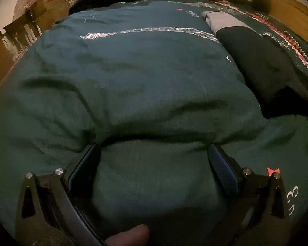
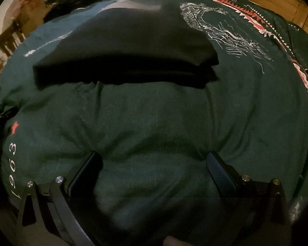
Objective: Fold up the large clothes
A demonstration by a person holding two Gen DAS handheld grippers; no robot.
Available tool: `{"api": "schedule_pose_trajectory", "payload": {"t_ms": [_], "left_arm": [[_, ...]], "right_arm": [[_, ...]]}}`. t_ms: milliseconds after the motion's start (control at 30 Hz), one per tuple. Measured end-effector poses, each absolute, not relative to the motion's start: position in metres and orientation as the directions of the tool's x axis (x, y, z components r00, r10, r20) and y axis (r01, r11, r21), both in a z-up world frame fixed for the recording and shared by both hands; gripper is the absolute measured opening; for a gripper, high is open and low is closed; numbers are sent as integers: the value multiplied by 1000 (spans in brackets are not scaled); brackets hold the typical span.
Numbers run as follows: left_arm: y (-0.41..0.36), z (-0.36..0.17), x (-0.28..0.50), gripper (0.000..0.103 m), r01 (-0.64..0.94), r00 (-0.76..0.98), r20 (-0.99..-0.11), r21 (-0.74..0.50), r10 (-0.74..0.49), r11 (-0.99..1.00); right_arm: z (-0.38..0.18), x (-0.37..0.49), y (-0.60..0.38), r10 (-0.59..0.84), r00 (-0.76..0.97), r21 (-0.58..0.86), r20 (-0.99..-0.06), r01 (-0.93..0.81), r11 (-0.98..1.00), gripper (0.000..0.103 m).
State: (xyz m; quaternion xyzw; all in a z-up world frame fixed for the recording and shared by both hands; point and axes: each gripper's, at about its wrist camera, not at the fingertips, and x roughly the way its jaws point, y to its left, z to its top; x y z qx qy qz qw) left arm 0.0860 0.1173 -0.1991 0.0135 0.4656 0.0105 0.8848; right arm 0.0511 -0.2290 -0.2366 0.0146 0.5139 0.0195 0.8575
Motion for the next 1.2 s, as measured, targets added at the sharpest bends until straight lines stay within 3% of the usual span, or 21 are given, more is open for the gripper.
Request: {"api": "schedule_pose_trajectory", "payload": {"t_ms": [200,333,467,633,1200], "left_arm": [[105,-189,84,103,16,586,-809,62,41,998],[61,-170,77,103,137,623,-781,45,-51,990],[30,-187,83,103,217,572,-815,41,-94,975],[31,-209,81,103,202,597,-797,39,-92,979],[30,-206,84,103,199,575,-813,28,-94,980]], "right_arm": [[-235,51,-228,52,469,54,-881,-9,998,103],[-221,43,-234,20,486,23,-874,0,1000,103],[-221,46,-251,9,461,32,-887,41,999,103],[-227,50,-251,-14,452,18,-892,67,998,103],[-232,54,-252,-5,449,30,-894,71,997,103]]}}
